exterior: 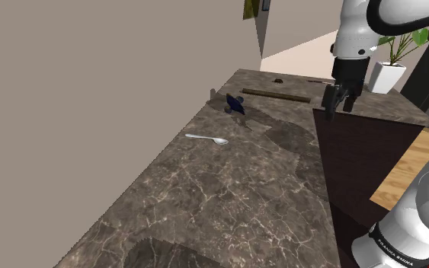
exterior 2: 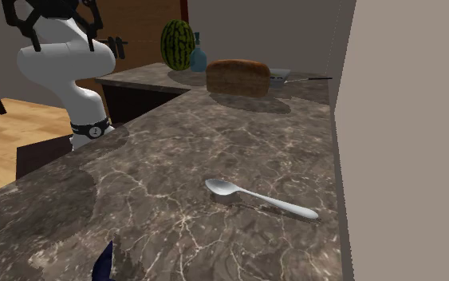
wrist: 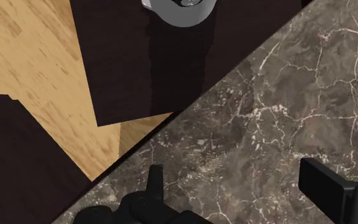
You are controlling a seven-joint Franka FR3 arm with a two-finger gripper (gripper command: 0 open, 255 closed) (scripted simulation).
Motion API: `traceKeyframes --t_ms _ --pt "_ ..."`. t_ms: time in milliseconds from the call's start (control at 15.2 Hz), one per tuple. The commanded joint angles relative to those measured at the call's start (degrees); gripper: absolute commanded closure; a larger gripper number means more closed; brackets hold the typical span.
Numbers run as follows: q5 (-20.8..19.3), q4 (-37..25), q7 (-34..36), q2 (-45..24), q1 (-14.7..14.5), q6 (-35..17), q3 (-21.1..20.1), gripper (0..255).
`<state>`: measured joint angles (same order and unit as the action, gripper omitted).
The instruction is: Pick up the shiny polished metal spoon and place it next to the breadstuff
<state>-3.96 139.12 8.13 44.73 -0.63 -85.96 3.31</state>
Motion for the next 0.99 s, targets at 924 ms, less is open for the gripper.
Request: traceKeyframes --t_ms 924 --pt "4.3 -3.0 -7.4 -23.4 -5.4 -28.2 1.6 0"
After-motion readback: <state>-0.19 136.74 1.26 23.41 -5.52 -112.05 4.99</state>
